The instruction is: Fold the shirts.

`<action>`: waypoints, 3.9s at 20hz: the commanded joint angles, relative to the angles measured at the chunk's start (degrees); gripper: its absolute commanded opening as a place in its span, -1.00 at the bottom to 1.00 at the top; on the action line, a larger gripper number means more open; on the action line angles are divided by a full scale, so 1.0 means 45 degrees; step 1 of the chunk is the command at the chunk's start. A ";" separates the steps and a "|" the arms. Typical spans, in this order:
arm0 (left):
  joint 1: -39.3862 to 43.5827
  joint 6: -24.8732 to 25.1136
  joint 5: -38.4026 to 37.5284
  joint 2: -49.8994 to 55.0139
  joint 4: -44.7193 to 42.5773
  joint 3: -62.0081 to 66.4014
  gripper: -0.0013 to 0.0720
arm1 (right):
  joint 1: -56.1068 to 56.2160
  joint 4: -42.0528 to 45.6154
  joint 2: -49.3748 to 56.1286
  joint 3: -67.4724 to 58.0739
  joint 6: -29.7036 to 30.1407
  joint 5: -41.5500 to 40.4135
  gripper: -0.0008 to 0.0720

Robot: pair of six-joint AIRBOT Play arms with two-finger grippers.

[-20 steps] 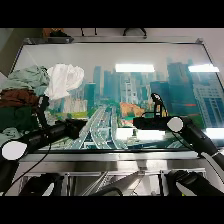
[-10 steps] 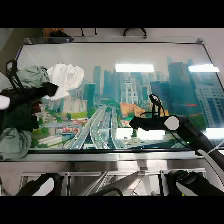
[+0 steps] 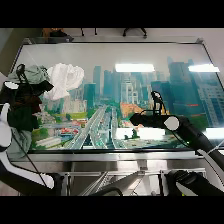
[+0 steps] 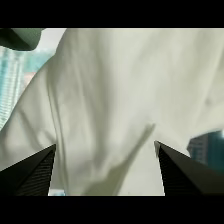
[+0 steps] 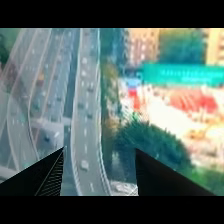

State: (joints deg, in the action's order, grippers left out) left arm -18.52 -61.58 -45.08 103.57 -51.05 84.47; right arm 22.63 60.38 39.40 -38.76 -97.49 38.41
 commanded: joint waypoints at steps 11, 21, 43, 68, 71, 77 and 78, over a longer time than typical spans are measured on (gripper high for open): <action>0.1875 -0.0486 -0.6071 0.3245 0.0058 0.7111 -0.92 | -0.0010 -0.0024 -0.0078 -0.0034 -0.0005 -0.0544 0.39; 0.6727 -0.0777 -0.8247 -0.2832 0.3589 0.3594 -0.91 | -0.4119 0.0010 -0.2244 -0.0253 0.0389 0.3458 -0.04; 0.7038 -0.1175 -0.4148 -0.3274 0.2633 -0.5081 0.93 | -0.5421 -0.3332 0.0160 -0.0243 0.4721 0.6567 0.47; 0.7825 -0.1632 -0.6358 -0.0189 0.2676 0.3589 -0.92 | -0.4080 -0.8952 0.1783 -0.2093 0.8359 0.4663 -0.94; 0.7101 -0.2103 -0.6800 -0.2584 0.2676 0.5124 -0.92 | -0.6062 -1.2478 0.1156 -0.4852 0.9568 0.6227 -0.93; 0.5251 -0.2424 -0.6921 -0.7150 0.2215 0.8150 -0.92 | -0.9360 -1.8991 0.1059 -0.9321 0.9724 0.8189 -0.93; 0.4872 -0.2419 -0.6776 -0.7951 0.1831 0.7664 -0.92 | -0.9666 -1.9380 0.1039 -0.9564 0.9719 0.8252 -0.93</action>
State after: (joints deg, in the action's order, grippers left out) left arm 7.46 -72.05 -76.12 76.97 -39.68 117.62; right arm -15.57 -14.61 44.42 -75.35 -54.35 72.14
